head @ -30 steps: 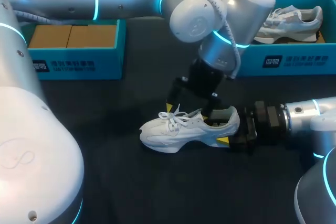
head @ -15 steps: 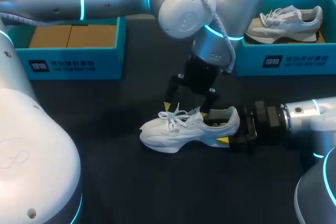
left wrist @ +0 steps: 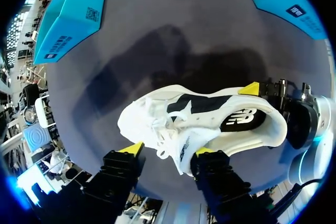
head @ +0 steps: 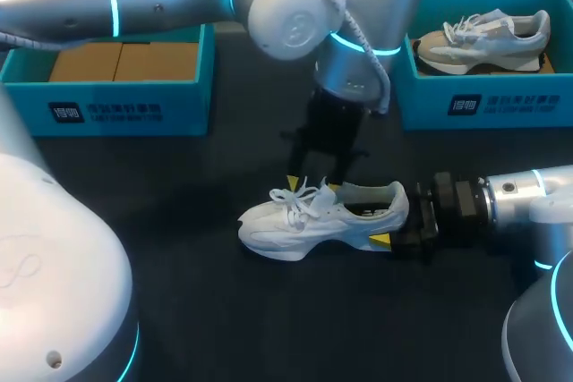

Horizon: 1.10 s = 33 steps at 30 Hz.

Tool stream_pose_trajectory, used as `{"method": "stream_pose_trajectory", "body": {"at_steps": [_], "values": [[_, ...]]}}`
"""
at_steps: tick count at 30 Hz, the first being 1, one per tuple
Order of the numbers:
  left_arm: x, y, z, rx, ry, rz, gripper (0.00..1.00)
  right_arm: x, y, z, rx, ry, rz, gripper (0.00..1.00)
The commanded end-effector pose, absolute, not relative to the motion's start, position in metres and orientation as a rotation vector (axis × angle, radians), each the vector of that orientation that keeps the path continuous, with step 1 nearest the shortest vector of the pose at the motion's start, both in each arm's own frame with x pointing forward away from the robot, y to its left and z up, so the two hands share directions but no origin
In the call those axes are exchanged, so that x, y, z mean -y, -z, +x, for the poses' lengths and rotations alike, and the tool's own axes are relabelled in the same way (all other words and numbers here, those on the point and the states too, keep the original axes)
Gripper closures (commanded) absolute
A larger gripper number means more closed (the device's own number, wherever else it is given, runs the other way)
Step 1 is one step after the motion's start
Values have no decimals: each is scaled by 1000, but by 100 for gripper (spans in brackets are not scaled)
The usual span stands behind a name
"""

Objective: Take the shoe out of the shoebox, open the shoe tongue, remove and reinsert the insole, then place the shoe into the shoebox

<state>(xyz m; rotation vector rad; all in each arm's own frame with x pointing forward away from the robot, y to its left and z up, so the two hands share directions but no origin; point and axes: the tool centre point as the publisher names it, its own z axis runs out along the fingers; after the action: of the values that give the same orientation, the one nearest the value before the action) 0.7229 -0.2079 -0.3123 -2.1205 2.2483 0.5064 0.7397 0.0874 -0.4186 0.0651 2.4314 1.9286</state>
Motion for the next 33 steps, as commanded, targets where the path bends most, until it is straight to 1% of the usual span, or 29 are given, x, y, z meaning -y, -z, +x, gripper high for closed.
{"method": "stream_pose_trajectory", "body": {"at_steps": [1, 7, 9, 10, 12, 13, 14, 15, 16, 18, 20, 22, 23, 24, 26, 27, 29, 33], "values": [[205, 312, 721, -2285, -452, -2128, 53, -88, 421, 740, -2432, -1925, 65, 100], [213, 319, 720, -2326, -409, -2087, 56, -88, 421, 740, -2432, -1925, 65, 100], [216, 322, 721, -2334, -397, -2072, 64, -88, 421, 740, -2432, -1925, 65, 100], [217, 323, 721, -2334, -386, -2064, 67, -88, 421, 740, -2432, -1925, 65, 100], [217, 325, 721, -2337, -377, -2055, 69, -88, 421, 740, -2432, -1925, 65, 100], [218, 326, 722, -2337, -375, -2053, 75, -88, 421, 740, -2432, -1925, 65, 100], [218, 326, 722, -2338, -373, -2050, 78, -88, 421, 740, -2432, -1925, 65, 100], [218, 325, 723, -2338, -364, -2041, 77, -88, 421, 740, -2432, -1925, 65, 100], [217, 324, 723, -2339, -358, -2034, 75, -88, 421, 740, -2432, -1925, 65, 100], [216, 322, 725, -2341, -353, -2029, 65, -88, 421, 740, -2432, -1925, 65, 100], [215, 321, 728, -2342, -347, -2022, 65, -88, 421, 740, -2432, -1925, 65, 100], [213, 320, 729, -2345, -340, -2011, 62, -88, 421, 740, -2432, -1925, 65, 100], [213, 319, 730, -2346, -335, -2006, 58, -88, 421, 740, -2432, -1925, 65, 100], [212, 318, 731, -2348, -327, -2004, 59, -88, 421, 740, -2432, -1925, 65, 100], [212, 318, 733, -2354, -310, -2002, 61, -88, 421, 740, -2432, -1925, 65, 100], [212, 318, 735, -2357, -305, -2002, 65, -88, 421, 740, -2432, -1925, 65, 100], [213, 318, 737, -2361, -296, -2000, 76, -88, 421, 740, -2432, -1925, 65, 100], [214, 319, 738, -2370, -286, -1997, 87, -88, 421, 740, -2432, -1925, 65, 100]]}}
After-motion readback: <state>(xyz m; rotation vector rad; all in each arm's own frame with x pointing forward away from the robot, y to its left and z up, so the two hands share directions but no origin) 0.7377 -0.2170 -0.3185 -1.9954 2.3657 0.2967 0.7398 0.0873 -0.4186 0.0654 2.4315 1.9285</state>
